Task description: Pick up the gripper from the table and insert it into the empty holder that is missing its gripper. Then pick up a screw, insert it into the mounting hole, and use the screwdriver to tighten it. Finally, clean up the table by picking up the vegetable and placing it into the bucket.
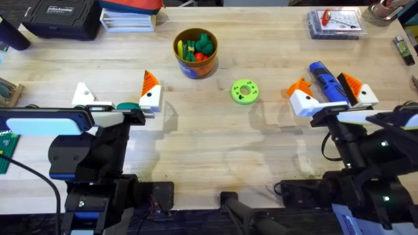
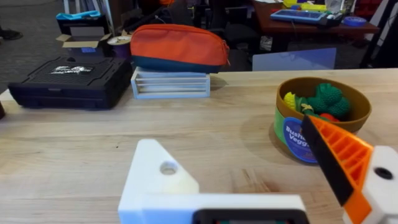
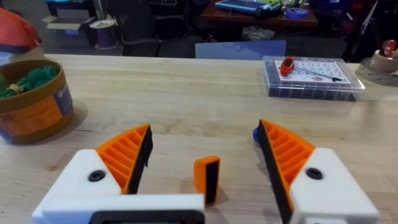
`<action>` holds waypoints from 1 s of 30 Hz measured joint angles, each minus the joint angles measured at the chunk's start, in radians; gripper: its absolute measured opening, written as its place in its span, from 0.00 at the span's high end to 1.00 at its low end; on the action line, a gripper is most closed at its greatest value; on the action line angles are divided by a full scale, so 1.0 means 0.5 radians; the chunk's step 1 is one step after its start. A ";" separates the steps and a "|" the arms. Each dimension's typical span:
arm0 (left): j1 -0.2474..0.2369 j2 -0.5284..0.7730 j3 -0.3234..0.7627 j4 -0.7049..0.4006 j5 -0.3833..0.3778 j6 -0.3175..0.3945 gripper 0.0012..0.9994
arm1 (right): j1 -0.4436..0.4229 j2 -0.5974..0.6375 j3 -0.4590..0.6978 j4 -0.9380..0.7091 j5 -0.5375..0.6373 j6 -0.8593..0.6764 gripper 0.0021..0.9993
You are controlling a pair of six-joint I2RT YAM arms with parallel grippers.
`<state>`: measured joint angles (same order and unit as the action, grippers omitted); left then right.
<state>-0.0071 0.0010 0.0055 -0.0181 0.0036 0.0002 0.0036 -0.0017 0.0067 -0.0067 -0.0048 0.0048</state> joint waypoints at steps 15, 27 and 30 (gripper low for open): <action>0.000 0.000 0.002 -0.013 0.000 0.000 0.01 | 0.000 0.000 0.004 -0.026 0.002 0.016 0.01; 0.001 0.457 1.015 -1.018 -0.209 0.005 0.01 | 0.000 0.322 0.812 -1.053 0.001 0.076 0.01; 0.000 0.771 1.357 -1.322 -0.267 0.008 0.01 | 0.000 0.514 1.150 -1.295 0.001 0.081 0.01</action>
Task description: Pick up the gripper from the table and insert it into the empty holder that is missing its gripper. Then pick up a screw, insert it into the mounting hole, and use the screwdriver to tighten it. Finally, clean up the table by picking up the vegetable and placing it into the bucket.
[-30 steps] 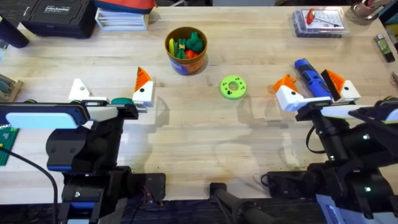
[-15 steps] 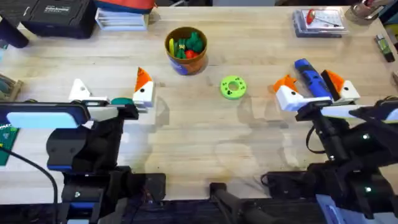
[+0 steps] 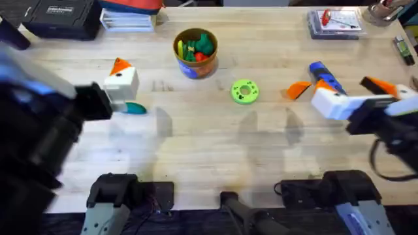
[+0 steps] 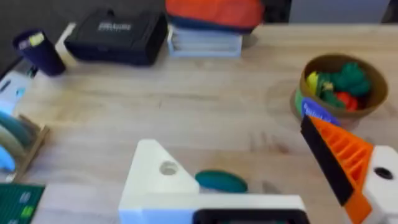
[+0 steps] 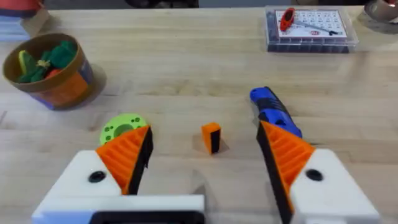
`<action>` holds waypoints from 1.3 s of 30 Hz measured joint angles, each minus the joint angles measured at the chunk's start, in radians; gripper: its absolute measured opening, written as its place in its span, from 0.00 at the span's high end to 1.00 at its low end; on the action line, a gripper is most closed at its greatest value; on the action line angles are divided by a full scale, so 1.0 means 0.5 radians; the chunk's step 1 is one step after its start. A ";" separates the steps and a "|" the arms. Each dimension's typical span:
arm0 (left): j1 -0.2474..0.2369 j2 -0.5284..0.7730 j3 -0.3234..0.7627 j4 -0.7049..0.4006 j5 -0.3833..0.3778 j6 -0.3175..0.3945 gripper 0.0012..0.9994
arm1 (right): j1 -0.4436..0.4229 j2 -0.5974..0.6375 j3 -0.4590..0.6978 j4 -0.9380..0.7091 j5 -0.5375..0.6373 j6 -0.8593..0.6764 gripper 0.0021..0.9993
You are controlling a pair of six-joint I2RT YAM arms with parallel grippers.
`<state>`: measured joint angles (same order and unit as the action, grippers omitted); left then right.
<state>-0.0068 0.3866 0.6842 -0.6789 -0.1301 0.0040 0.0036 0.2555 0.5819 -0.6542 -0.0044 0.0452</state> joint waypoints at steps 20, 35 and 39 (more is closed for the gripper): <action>-0.020 0.943 0.504 -0.497 -0.050 0.021 0.66 | 0.000 0.474 0.548 -0.629 0.000 0.001 0.01; -0.300 0.693 0.504 -0.031 0.630 0.015 0.01 | 0.000 0.474 0.548 -0.637 0.001 0.001 0.01; -0.300 0.693 0.504 -0.085 0.753 0.014 0.01 | 0.000 0.474 0.548 -0.637 0.000 0.001 0.01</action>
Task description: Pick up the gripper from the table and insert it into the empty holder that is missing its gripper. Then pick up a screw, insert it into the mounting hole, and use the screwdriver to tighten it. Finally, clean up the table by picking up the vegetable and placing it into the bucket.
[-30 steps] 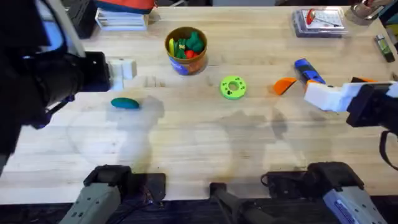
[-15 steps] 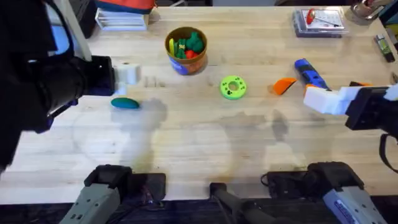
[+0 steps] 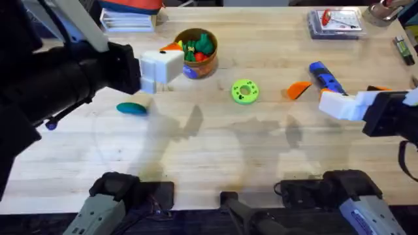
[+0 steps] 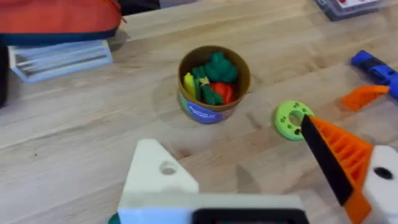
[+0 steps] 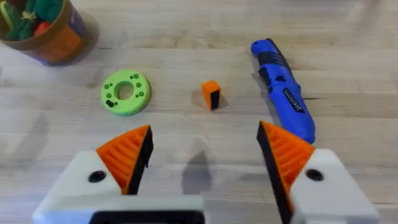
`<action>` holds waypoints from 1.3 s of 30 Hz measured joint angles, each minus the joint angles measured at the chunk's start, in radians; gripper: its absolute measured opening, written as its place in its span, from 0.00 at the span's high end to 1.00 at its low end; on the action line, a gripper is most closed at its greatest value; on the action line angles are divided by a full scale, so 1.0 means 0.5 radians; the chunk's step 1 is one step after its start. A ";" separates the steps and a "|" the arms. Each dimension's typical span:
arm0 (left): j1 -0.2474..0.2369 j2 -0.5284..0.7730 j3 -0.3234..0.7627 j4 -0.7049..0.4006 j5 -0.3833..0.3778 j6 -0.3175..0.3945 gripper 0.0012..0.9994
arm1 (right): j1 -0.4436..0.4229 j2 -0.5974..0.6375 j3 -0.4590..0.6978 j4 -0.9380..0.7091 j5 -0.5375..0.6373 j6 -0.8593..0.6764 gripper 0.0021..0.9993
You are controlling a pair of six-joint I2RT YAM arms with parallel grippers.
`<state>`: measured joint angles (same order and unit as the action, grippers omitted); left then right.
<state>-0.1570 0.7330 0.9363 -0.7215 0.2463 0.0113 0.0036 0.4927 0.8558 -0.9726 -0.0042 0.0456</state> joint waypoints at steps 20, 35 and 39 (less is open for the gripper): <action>-0.005 -0.779 -0.904 0.900 0.274 0.060 0.01 | 0.000 0.000 0.000 0.000 0.000 0.000 0.01; 0.016 -1.459 -1.664 1.394 0.420 -0.040 0.01 | 0.000 0.000 0.000 0.000 0.000 0.000 0.01; 0.050 -1.459 -1.771 1.555 0.465 -0.065 0.01 | 0.000 0.000 0.000 0.000 0.000 0.000 0.01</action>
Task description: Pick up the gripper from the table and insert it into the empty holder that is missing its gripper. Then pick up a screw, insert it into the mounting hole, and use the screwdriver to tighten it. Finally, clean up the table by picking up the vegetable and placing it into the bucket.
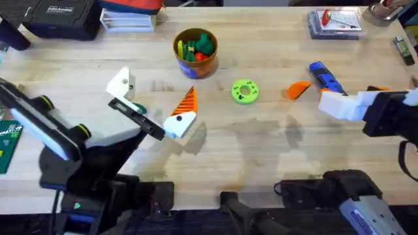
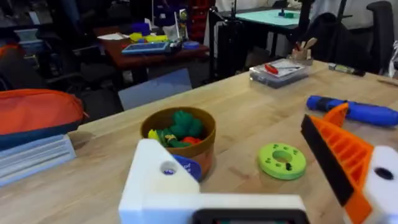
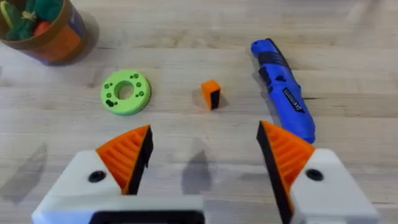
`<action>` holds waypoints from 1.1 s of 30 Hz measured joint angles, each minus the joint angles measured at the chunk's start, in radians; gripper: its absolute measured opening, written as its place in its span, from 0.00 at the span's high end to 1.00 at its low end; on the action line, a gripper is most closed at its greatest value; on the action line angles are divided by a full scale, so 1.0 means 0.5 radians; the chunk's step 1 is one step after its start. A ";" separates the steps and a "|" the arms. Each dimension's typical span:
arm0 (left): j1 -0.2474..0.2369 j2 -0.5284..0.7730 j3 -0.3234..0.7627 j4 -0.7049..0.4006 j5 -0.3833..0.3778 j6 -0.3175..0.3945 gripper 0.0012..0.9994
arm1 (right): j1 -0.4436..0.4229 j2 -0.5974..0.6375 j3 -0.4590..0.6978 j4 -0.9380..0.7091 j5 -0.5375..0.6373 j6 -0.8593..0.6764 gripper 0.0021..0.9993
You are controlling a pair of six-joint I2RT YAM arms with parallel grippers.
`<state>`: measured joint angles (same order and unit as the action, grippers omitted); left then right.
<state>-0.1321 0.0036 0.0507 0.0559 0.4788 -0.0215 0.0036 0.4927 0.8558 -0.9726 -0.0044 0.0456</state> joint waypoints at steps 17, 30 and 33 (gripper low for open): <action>0.053 0.005 -0.087 -0.224 0.198 -0.080 0.01 | 0.000 0.000 0.000 -0.001 0.001 0.000 0.01; 0.053 0.005 -0.087 -0.224 0.218 -0.080 0.01 | 0.000 0.000 0.000 -0.001 0.000 0.000 0.01; 0.053 0.005 -0.087 -0.224 0.218 -0.081 0.01 | 0.000 0.000 0.000 -0.001 0.000 0.000 0.01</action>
<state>-0.1055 0.0063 0.0071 -0.0563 0.5877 -0.0620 0.0036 0.4927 0.8558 -0.9730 -0.0044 0.0456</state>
